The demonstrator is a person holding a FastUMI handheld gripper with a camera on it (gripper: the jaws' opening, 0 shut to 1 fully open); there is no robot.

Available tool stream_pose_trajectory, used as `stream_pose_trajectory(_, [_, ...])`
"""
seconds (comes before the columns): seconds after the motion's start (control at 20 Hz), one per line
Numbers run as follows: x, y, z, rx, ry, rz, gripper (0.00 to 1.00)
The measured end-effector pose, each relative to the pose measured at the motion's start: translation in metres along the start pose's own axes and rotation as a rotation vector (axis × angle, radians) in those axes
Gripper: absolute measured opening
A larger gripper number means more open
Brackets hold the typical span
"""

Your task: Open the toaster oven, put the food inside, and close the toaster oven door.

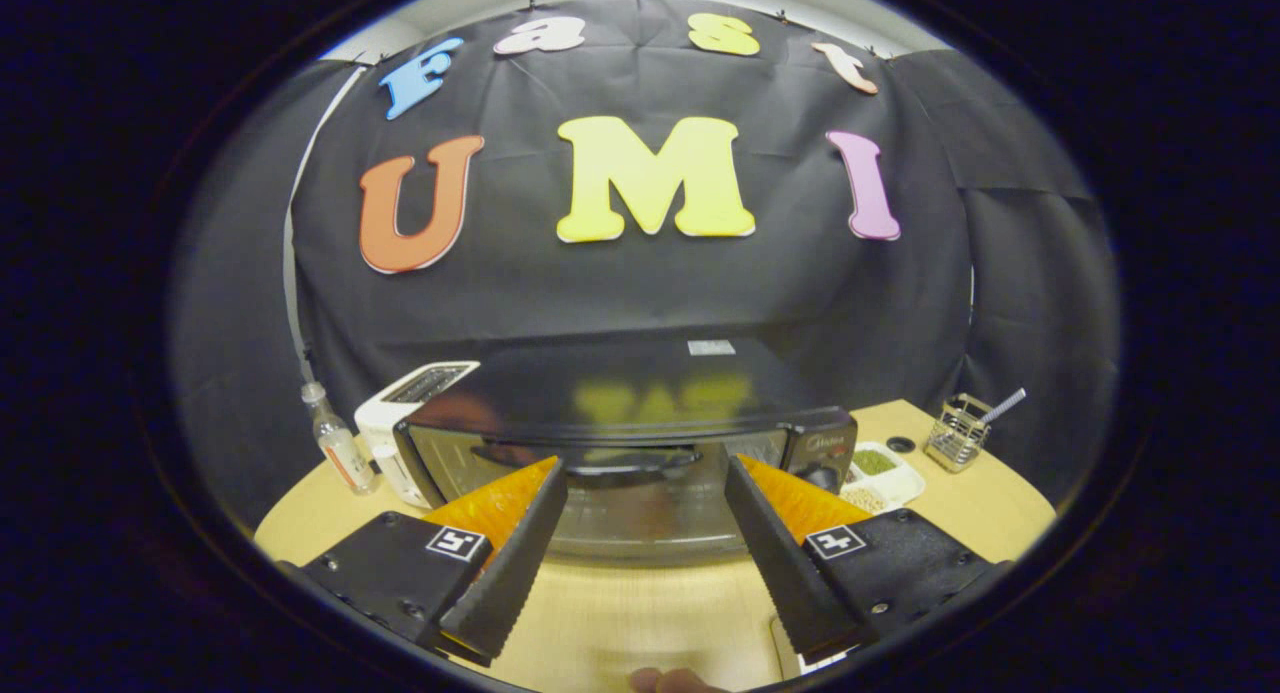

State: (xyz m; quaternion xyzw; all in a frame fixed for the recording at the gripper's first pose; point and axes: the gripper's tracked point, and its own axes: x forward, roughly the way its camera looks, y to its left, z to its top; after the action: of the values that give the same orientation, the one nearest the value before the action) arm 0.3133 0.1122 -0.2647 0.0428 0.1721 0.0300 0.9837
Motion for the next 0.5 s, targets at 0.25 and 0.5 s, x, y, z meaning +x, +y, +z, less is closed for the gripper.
stream_pose_trajectory(0.25, [-0.059,-0.008,0.054,0.019,-0.107,0.003,1.0])
stream_pose_trajectory(0.5, [-0.141,-0.012,0.099,0.007,-0.166,0.004,1.0])
